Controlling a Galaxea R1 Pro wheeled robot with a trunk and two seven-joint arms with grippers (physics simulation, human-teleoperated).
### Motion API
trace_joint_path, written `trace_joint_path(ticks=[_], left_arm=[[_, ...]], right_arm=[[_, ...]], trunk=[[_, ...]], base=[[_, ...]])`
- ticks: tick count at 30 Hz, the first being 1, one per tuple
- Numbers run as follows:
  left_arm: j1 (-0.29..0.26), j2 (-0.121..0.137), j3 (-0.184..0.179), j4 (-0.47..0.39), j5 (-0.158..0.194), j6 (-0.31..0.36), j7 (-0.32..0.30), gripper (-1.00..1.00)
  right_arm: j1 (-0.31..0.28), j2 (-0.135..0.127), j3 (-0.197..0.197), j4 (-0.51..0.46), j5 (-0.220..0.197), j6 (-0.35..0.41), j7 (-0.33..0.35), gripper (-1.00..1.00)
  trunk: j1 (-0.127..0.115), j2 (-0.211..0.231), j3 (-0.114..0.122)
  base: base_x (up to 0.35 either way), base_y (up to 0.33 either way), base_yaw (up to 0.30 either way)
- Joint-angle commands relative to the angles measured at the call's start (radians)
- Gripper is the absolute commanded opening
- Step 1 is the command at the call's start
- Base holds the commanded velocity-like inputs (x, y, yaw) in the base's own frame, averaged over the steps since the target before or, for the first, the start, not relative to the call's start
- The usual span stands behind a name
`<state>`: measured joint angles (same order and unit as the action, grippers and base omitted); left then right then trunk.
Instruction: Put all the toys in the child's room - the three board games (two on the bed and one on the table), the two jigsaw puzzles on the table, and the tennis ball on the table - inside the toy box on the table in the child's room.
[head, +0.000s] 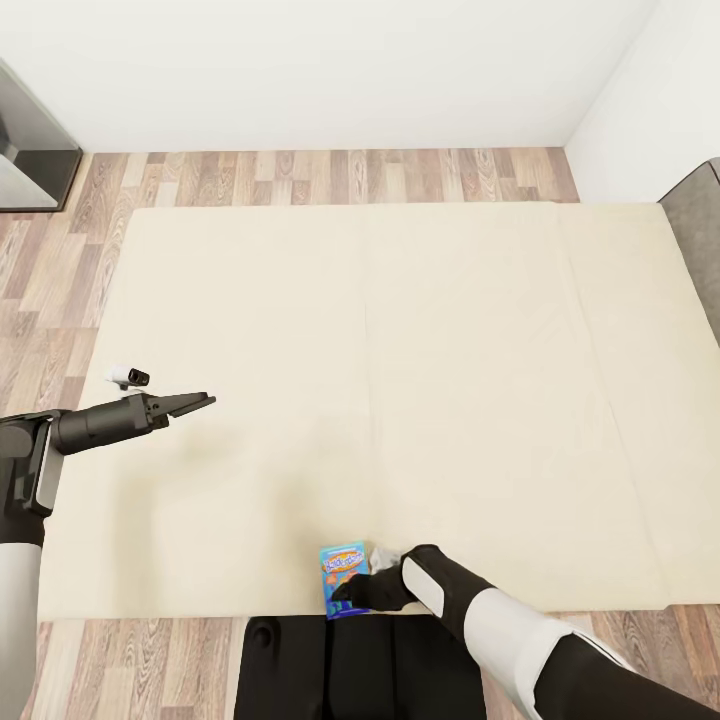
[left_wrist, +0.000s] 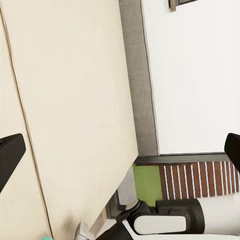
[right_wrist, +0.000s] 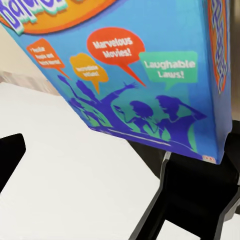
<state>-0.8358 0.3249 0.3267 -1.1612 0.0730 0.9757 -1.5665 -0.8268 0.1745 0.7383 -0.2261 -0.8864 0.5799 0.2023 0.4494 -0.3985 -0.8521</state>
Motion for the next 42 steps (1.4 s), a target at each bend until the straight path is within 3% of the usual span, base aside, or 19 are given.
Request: trace_joint_path(ticks=[1,42], left_arm=[[0.000,0.000,0.000,0.000,-0.001,0.011,-0.004,1.00],[0.000,0.000,0.001,0.000,-0.002,0.011,-0.004,1.00]], right_arm=[[0.000,0.000,0.002,0.000,0.004,0.002,0.005,1.00],[0.002,0.000,0.001,-0.006,0.001,0.000,0.000,1.00]], trunk=[[0.001,-0.002,-0.001],[0.001,-0.002,-0.001]], base=[[0.000,0.000,0.000],[0.000,0.003,0.000]])
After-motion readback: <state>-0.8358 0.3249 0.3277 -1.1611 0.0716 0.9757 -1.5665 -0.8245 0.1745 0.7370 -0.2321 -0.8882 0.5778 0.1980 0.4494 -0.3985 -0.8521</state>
